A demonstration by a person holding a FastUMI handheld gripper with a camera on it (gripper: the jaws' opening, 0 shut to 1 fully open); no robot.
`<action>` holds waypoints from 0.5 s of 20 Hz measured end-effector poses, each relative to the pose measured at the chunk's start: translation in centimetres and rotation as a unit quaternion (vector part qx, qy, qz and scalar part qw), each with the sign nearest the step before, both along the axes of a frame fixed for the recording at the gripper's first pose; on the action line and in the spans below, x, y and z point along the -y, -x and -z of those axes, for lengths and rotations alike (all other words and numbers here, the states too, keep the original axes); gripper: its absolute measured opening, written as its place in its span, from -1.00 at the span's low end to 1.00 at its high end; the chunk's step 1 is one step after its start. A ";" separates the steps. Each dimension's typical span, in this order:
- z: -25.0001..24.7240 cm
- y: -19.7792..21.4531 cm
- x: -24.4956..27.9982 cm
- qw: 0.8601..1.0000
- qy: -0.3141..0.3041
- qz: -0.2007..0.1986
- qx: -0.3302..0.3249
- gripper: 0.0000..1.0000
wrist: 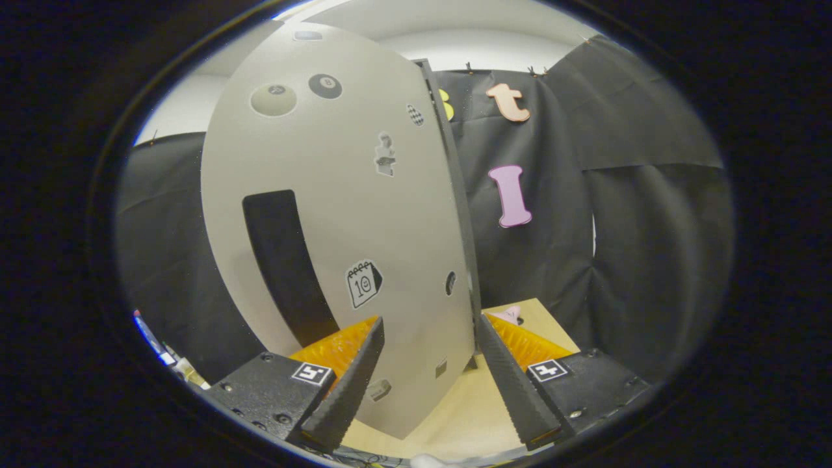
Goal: Open the shoe cabinet door, grab the shoes and put them into the shoe cabinet, then close the shoe cabinet door.
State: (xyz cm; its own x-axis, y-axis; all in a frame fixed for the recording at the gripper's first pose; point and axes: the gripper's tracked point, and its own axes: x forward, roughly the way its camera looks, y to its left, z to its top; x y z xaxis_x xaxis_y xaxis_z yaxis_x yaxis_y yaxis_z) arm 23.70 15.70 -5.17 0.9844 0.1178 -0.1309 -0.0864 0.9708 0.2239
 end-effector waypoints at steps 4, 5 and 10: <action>-0.8 -1.6 -5.5 0.999 0.006 -0.032 0.008 0.93; -1.0 -2.0 -6.5 0.999 0.012 -0.040 0.010 0.93; -3.2 -2.4 -8.1 0.998 0.017 -0.038 0.036 0.94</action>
State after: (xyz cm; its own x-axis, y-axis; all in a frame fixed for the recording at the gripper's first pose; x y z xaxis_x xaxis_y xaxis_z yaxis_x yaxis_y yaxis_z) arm 26.06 23.77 -1.94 0.9797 0.1897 -0.0654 -0.1752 0.9675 0.1823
